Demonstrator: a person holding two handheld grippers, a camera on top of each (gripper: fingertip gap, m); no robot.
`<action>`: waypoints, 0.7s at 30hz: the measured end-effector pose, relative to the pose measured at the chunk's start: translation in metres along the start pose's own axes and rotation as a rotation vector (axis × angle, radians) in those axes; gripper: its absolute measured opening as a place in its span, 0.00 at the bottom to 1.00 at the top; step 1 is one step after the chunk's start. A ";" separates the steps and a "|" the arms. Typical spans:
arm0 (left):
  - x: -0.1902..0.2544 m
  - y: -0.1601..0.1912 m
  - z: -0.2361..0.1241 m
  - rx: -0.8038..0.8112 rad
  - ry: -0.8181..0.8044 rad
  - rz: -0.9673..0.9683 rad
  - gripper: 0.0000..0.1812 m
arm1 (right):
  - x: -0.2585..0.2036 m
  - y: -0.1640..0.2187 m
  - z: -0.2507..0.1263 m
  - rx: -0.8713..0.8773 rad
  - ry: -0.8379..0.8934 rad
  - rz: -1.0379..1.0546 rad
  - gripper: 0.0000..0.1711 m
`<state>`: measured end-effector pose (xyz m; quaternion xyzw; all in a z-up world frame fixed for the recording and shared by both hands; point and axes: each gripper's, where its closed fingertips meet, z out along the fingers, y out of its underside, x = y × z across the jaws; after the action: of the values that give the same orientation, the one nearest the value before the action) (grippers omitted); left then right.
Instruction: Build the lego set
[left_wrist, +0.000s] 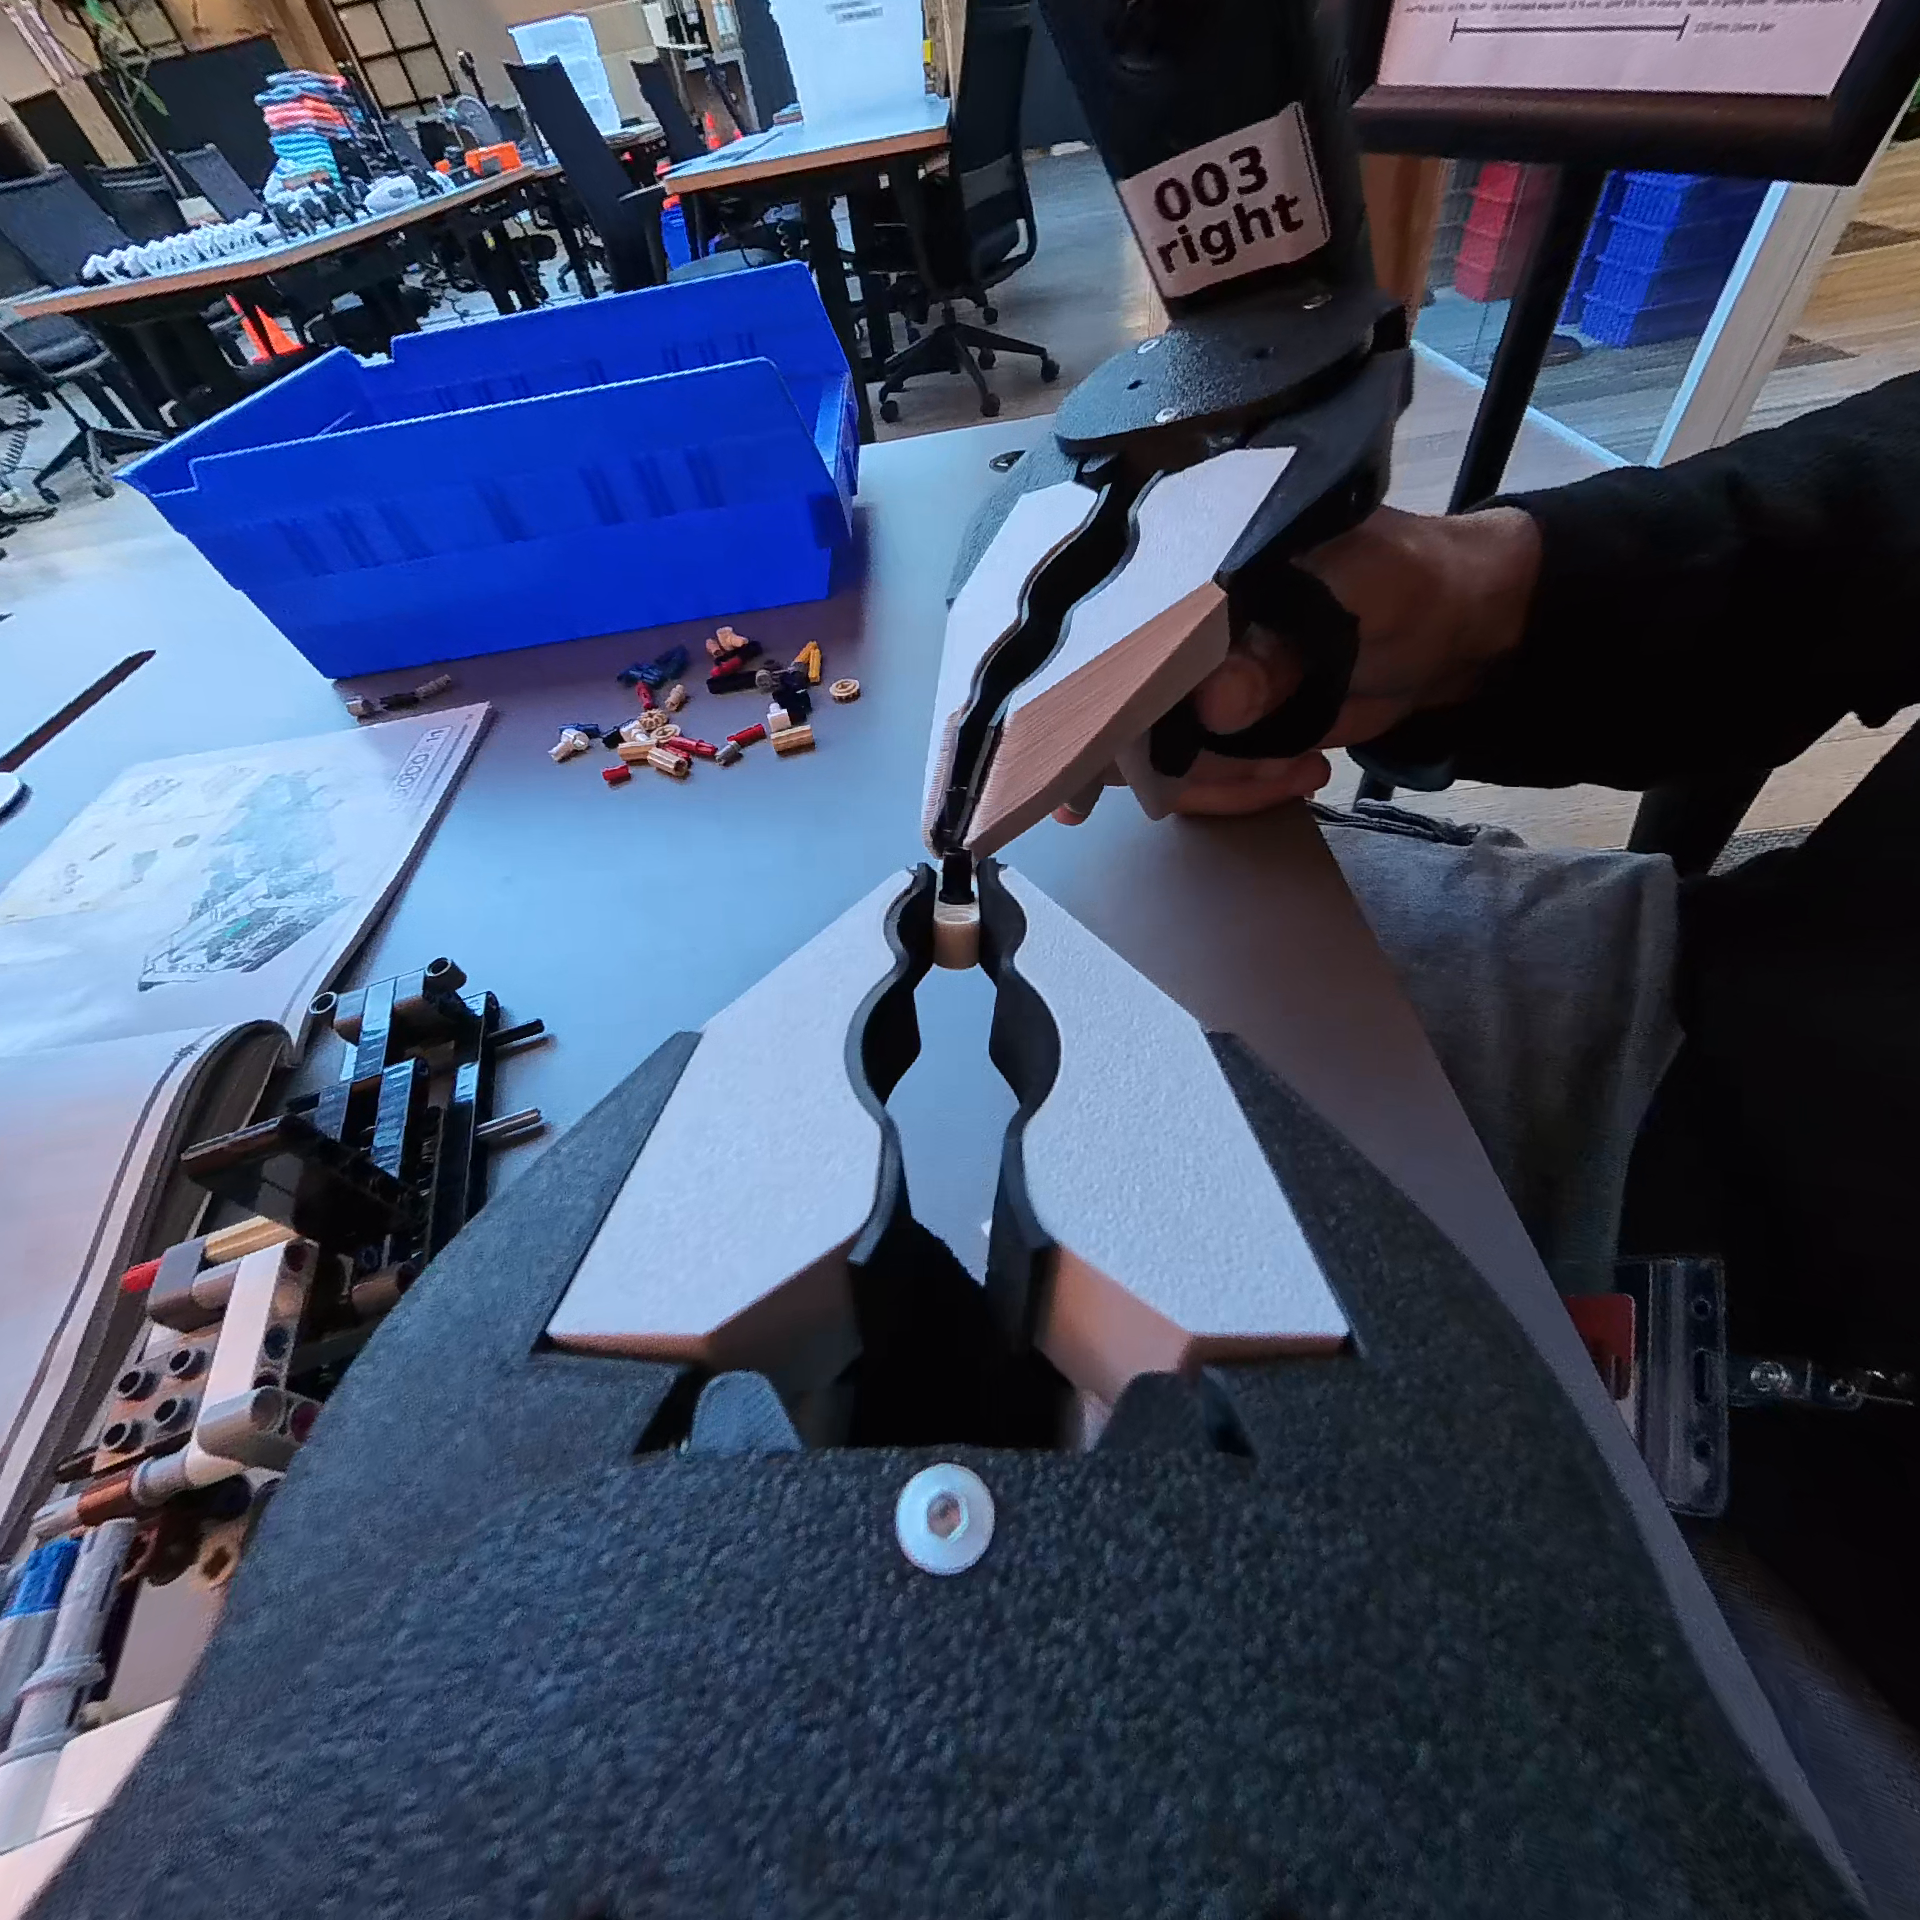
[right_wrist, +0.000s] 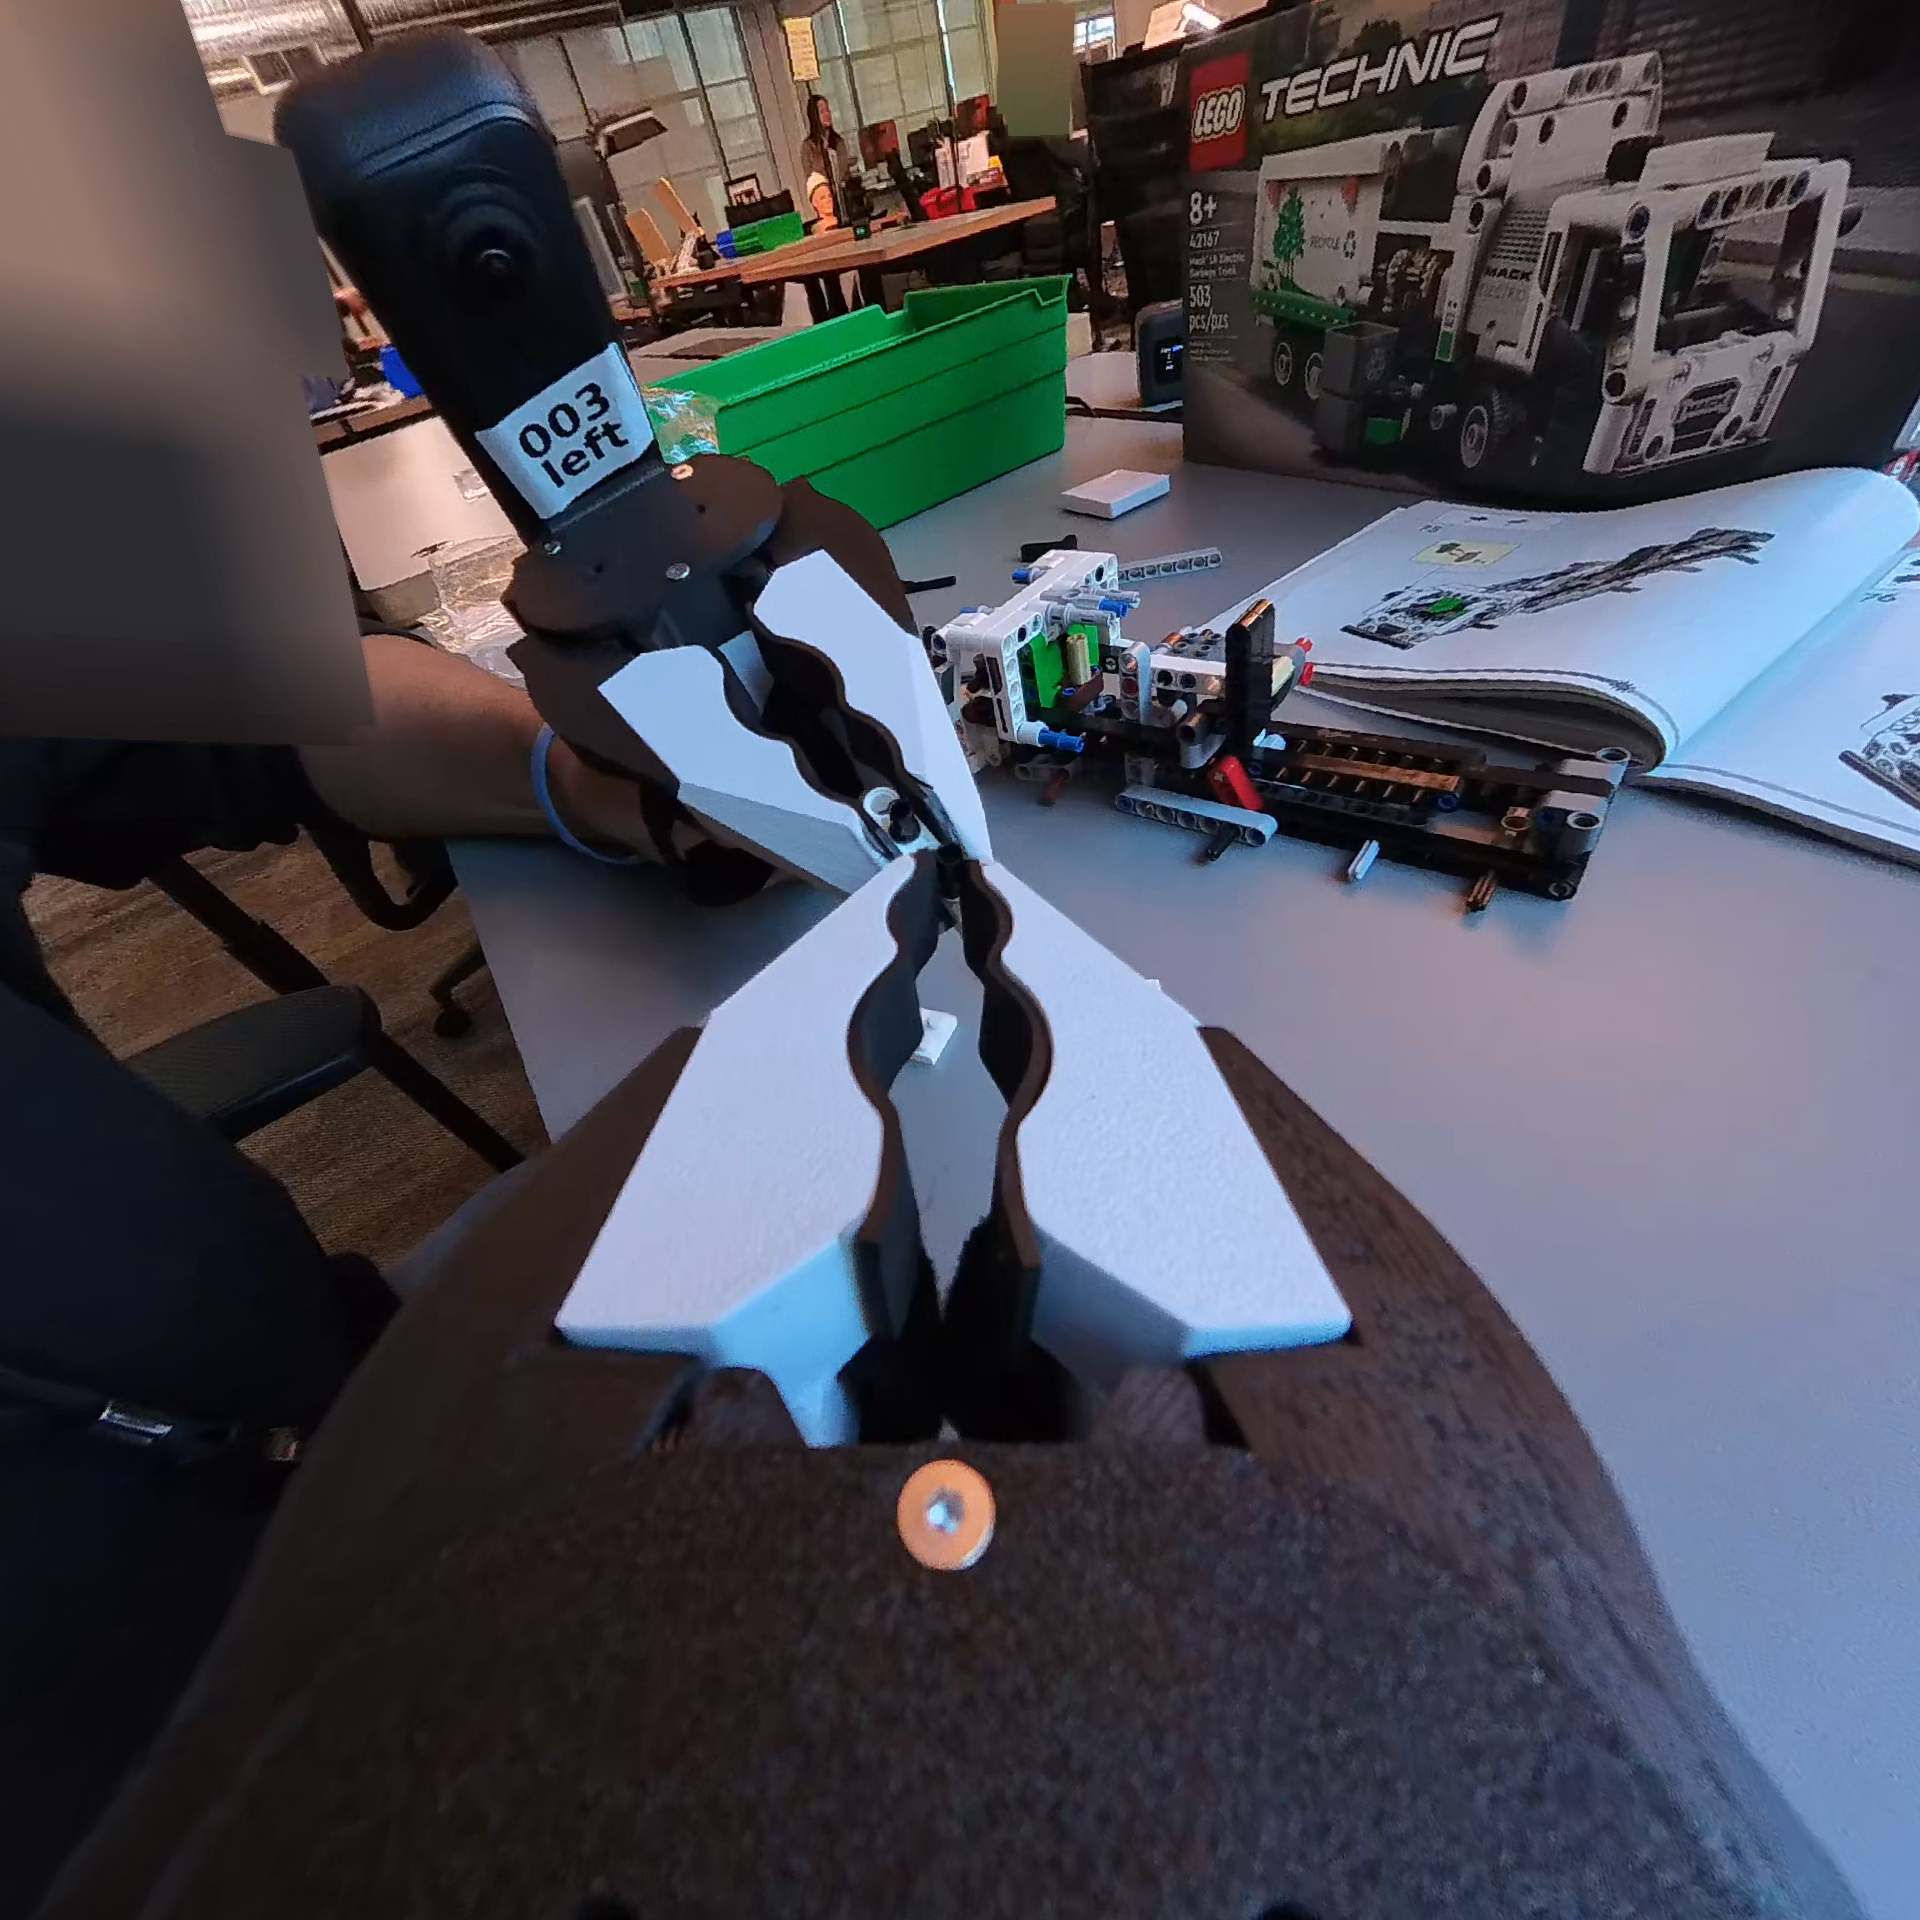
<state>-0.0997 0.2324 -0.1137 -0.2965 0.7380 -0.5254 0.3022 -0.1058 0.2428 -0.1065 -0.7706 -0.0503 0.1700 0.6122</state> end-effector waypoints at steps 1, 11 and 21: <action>-0.001 0.000 0.000 -0.004 -0.009 0.004 0.03 | 0.001 0.000 0.000 -0.001 -0.002 0.009 0.02; -0.006 0.006 0.002 -0.052 -0.104 0.128 0.04 | 0.005 0.004 0.002 -0.024 0.019 0.036 0.03; -0.004 0.000 0.001 -0.044 -0.200 0.307 0.03 | 0.002 -0.003 0.001 0.017 0.047 -0.039 0.02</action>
<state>-0.0960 0.2349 -0.1138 -0.2379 0.7522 -0.4247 0.4440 -0.1037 0.2453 -0.1045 -0.7682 -0.0493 0.1402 0.6227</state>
